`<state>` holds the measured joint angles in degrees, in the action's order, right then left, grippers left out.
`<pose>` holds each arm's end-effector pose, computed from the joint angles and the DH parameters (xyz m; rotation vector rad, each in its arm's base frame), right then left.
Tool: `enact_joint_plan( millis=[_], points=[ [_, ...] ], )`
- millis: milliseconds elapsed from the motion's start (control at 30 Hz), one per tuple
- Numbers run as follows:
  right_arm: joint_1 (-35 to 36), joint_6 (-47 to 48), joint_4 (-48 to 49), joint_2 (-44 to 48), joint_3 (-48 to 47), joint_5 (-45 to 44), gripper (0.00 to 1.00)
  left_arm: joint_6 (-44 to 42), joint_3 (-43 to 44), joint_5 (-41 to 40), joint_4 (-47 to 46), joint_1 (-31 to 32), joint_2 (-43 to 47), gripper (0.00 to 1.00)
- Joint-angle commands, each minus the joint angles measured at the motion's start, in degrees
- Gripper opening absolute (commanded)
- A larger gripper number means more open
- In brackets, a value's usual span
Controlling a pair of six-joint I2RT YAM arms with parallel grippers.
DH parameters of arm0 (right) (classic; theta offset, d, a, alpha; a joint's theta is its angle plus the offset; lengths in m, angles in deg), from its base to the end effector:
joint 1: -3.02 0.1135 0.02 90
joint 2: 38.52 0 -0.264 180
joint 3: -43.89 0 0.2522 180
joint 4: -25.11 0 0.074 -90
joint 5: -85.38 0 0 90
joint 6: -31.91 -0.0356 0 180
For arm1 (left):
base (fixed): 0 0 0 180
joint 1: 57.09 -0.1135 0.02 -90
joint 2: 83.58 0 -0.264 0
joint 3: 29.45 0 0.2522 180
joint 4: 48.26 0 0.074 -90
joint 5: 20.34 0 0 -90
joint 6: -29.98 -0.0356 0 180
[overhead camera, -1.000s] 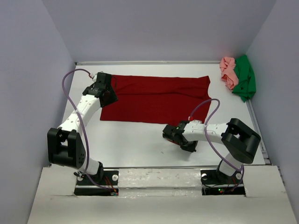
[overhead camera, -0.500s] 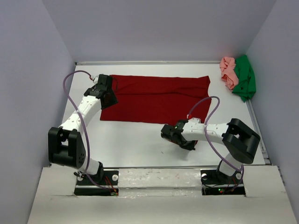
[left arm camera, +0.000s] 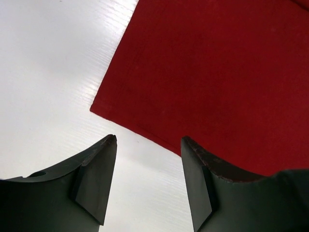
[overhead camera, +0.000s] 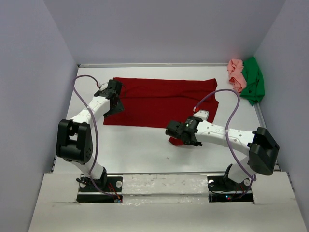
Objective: Fold and stack the t-shirts
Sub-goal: Fold the tshirt
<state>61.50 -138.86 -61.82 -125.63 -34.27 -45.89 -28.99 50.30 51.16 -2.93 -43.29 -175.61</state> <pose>0.1484 0.1970 0.2377 0.4296 2.4274 -0.4418 0.3266 -0.0686 0.2327 -0.4913 2.4535 0.0995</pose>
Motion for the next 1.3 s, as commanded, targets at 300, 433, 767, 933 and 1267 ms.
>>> enact_joint_plan(
  millis=[300, 433, 767, 933, 1267],
  points=[
    [0.41, 1.57, 1.87, -0.34, 1.29, -4.87, 0.00, 2.81, 2.30, -7.34, 3.76, 2.02, -2.18, 0.67],
    [0.41, 3.87, 4.87, -0.51, 2.35, -3.03, 0.00, 2.90, 2.64, -6.38, 3.85, 2.10, -2.37, 0.67],
    [0.41, 4.55, 17.71, -6.39, 8.35, 9.38, 0.00, 0.44, 6.25, -4.00, 4.29, 2.28, 1.59, 0.67],
    [0.41, 10.36, 16.57, -12.55, 0.78, 6.30, 0.00, -1.05, 5.55, -3.91, 3.23, 2.28, 2.47, 0.67],
    [0.41, 15.47, 15.95, -19.15, -7.06, 7.00, 0.00, -1.93, 4.41, -2.68, 1.65, 2.28, 3.35, 0.67]
  ],
)
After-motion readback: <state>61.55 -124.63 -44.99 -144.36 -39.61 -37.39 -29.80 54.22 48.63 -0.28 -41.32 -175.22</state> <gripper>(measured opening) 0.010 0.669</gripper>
